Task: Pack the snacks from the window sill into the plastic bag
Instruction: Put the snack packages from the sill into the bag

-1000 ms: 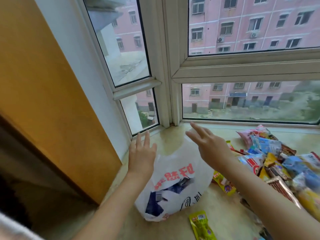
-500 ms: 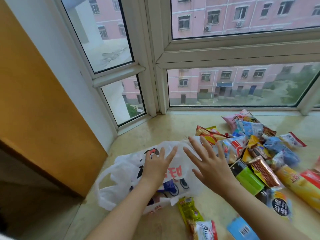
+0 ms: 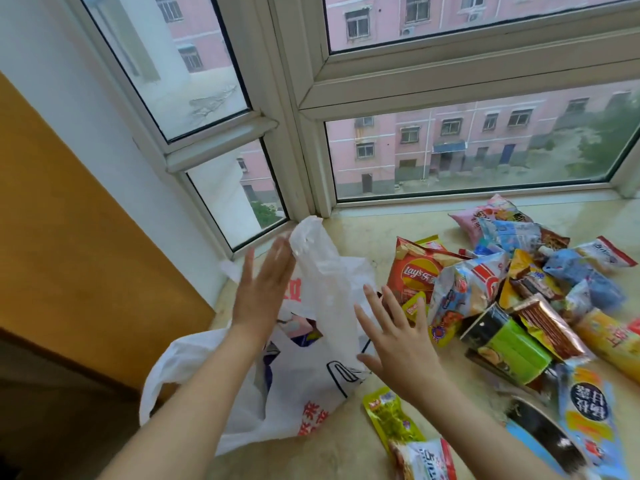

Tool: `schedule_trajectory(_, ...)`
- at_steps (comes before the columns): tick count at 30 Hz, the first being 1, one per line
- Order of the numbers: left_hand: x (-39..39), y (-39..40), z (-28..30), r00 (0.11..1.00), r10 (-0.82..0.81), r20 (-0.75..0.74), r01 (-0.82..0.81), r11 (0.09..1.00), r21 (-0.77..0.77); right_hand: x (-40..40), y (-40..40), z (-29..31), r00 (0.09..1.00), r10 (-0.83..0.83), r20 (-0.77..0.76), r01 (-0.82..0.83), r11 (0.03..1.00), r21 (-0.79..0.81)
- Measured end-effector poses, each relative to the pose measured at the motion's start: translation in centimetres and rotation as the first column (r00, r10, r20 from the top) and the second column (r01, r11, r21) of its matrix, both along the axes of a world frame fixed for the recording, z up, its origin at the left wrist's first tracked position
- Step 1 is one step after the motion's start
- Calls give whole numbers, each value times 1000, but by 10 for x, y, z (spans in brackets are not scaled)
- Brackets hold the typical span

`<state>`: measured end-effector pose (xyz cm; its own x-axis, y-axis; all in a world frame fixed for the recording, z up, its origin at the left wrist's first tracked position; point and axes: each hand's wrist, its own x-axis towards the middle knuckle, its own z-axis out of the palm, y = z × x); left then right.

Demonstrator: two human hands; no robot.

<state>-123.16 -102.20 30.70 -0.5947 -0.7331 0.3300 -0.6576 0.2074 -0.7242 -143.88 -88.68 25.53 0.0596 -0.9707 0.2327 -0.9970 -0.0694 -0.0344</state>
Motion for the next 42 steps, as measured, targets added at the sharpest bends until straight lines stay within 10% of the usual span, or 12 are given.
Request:
schedule_trajectory(6, 0, 37, -51, 936, -121, -330, 198, 957, 213, 41, 11, -25, 977, -83, 198, 86, 996, -8)
schedule_trajectory(11, -2, 67, -52, 558, -29, -829, 379, 898, 224, 42, 25, -47, 946, -177, 273, 162, 984, 74)
schedule_trajectory(15, 7, 99, -88, 821, -145, -552, 350, 892, 286, 15, 41, -53, 968, -173, 181, 155, 982, 112)
schedule_trajectory(25, -61, 188, -100, 776, 371, -511, 98, 728, 678, -37, 110, -102, 991, -112, 73, 91, 966, 242)
schedule_trajectory(32, -78, 251, -100, 528, 279, -802, 269, 841, 470, -32, 147, -132, 994, 16, 111, -48, 953, 300)
schedule_trajectory(42, -64, 292, -151, 680, 367, -634, 185, 752, 633, -21, 148, -164, 996, 77, 45, -87, 945, 315)
